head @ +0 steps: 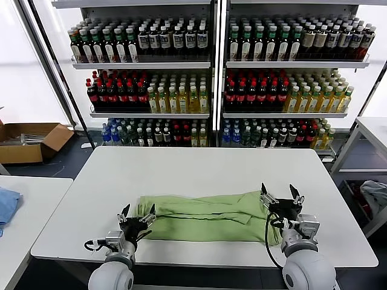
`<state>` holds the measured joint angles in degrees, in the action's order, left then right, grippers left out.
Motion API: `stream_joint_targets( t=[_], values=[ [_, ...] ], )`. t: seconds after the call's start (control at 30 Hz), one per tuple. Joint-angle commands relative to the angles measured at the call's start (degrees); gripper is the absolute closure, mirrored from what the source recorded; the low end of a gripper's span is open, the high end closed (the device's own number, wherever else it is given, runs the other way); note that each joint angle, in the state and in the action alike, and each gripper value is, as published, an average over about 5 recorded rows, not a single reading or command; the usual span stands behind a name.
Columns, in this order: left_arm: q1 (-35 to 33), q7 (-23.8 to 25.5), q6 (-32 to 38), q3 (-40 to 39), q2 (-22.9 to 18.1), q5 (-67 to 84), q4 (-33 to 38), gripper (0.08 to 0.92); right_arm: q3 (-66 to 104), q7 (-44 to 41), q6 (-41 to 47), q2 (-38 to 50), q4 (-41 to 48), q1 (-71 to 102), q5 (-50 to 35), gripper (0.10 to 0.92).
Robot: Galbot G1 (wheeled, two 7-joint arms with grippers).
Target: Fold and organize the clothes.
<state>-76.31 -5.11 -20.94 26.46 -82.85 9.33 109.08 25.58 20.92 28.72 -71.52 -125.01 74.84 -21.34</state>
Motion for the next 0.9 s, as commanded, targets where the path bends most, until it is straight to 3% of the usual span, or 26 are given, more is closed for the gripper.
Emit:
stream_joint_targets(
  t=[0.03, 0.5, 0.6, 0.9],
  values=[
    [0.06, 0.14, -0.29, -0.06, -0.3, 0.49, -1.28, 0.177, -0.1, 0.01, -0.04, -0.02, -0.26, 0.07, 0.22, 0.203],
    [0.27, 0.82, -0.83, -0.1, 0.17, 0.98, -2.4, 0.181, 0.02, -0.17, -0.09, -0.16, -0.64, 1.01, 0.51, 0.203],
    [-0.03, 1.22, -0.95, -0.1, 0.42, 0.98, -2.64, 0.229, 0.19, -0.35, -0.21, -0.13, -0.63, 1.25, 0.5, 0.203],
    [0.04, 2.54, -1.38, 0.29, 0.95, 0.97, -4.18, 0.484, 0.32, -0.7, -0.81, 0.13, -0.06, 1.48, 0.39, 0.203]
  ],
)
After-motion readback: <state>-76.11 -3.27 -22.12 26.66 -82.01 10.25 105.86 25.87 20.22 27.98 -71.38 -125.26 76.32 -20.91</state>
